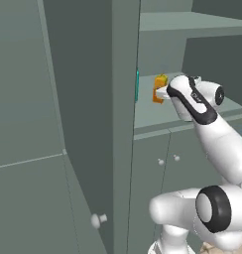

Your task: Pick the water bottle, boxed drink from the counter and place them in the open cabinet.

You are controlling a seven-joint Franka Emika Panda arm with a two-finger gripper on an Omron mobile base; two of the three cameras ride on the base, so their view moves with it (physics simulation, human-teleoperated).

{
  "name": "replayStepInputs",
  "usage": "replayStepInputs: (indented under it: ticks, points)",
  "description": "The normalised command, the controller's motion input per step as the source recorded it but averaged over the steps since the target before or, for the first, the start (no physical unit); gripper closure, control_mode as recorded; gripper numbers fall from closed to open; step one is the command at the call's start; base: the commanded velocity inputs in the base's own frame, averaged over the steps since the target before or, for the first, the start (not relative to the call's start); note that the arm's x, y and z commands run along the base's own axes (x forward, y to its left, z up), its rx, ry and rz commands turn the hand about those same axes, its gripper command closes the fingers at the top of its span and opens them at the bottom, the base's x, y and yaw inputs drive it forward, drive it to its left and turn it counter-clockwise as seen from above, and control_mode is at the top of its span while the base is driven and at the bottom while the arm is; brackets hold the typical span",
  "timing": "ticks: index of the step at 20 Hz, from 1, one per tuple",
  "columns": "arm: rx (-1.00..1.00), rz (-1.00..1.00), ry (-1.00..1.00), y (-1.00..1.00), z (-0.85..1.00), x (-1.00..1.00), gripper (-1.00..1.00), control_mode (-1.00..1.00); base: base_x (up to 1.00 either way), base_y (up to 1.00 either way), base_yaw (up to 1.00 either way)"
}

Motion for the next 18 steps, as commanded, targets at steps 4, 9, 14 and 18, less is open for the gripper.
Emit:
replayStepInputs:
  ticks: [4,9,14,18]
  points:
    - [0.0,-0.15,0.0,-0.03,-0.01,-0.38,-1.0,-1.0,0.0,0.0,0.0]
    - [0.0,-0.17,0.04,-0.06,0.03,-0.51,-1.0,-1.0,0.0,0.0,0.0]
    - [0.0,-0.13,0.11,-0.07,0.14,-0.6,-1.0,-1.0,0.0,0.0,0.0]
    - [0.05,-0.14,0.15,-0.07,0.26,-0.63,-1.0,-1.0,0.0,0.0,0.0]
